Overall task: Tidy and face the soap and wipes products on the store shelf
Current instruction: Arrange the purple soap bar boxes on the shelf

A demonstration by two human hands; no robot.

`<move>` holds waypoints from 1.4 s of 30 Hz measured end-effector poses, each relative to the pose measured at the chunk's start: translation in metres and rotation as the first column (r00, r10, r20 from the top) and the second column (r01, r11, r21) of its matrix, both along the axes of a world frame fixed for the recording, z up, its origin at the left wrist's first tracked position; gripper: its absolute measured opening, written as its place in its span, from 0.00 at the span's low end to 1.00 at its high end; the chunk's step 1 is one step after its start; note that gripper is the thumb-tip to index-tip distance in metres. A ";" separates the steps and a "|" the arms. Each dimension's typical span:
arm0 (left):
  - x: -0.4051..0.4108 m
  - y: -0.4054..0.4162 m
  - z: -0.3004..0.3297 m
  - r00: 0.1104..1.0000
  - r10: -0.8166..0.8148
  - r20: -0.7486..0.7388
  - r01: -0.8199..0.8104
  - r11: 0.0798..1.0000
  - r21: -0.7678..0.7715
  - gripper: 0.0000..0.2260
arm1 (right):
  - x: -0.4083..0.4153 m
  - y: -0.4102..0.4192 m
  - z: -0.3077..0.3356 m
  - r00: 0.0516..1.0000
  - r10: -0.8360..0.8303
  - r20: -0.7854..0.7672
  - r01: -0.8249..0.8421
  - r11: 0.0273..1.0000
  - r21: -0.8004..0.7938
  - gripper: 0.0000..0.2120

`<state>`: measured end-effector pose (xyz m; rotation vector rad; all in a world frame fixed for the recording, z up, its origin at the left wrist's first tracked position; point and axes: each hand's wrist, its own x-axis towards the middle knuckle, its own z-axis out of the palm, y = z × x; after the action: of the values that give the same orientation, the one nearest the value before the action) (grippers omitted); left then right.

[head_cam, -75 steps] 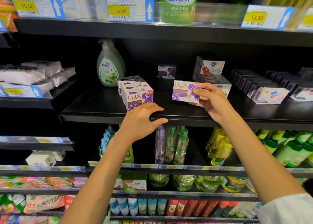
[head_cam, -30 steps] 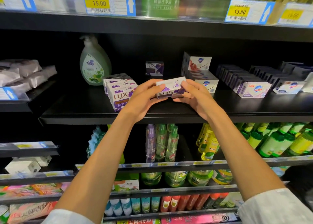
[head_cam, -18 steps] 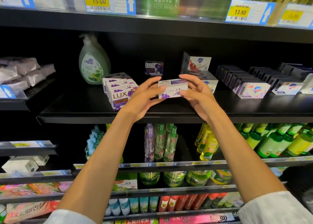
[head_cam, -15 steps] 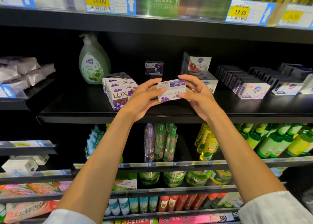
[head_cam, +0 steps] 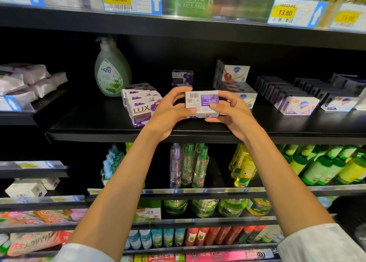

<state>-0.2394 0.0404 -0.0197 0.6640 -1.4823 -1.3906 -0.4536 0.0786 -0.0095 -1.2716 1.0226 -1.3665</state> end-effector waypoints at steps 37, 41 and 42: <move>0.001 0.003 0.004 0.995 -0.097 0.009 0.097 0.994 0.054 0.16 | -0.002 0.000 -0.002 1.000 0.009 0.018 -0.008 0.997 -0.076 0.12; -0.001 0.000 0.003 0.997 -0.080 0.013 0.079 0.994 0.079 0.15 | -0.003 0.000 -0.004 1.000 0.007 0.022 -0.004 0.992 -0.130 0.13; -0.001 -0.001 0.003 0.997 -0.076 0.011 0.075 0.993 0.092 0.16 | -0.004 0.000 -0.005 1.000 0.008 0.021 -0.005 0.990 -0.137 0.13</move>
<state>-0.2409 0.0395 -0.0165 0.6825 -1.4755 -1.5219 -0.4576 0.0785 -0.0144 -1.3575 0.9218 -1.4629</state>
